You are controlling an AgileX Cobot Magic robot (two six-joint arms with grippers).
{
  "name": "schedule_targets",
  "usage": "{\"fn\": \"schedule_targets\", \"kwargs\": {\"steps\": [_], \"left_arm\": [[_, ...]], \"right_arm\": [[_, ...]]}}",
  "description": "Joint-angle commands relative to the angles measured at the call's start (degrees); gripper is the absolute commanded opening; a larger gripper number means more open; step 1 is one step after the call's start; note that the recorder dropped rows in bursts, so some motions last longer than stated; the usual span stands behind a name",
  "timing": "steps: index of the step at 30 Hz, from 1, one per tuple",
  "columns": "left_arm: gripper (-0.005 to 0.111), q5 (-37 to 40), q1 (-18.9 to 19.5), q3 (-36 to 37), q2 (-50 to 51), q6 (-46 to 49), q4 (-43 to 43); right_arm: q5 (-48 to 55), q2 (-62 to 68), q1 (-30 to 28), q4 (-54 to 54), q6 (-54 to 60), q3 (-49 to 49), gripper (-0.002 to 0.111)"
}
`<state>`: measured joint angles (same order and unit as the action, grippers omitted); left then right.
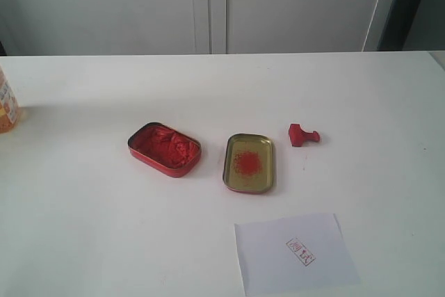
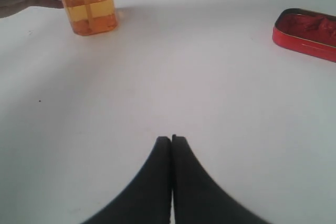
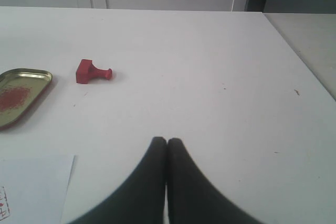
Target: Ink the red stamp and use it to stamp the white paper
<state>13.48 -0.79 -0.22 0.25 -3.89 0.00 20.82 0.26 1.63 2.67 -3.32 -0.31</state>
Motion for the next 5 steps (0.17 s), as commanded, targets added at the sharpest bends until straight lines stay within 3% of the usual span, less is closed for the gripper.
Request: {"fn": "schedule_targets", "kwargs": {"steps": [1, 5], "left_arm": [[0.0, -0.15, 0.03, 0.22, -0.25, -0.14, 0.0], [0.0, -0.15, 0.03, 0.22, -0.25, -0.14, 0.0]], "right_arm": [[-0.91, -0.26, -0.63, 0.17, 0.47, 0.31, 0.0], [-0.91, -0.26, -0.63, 0.17, 0.47, 0.31, 0.0]]}}
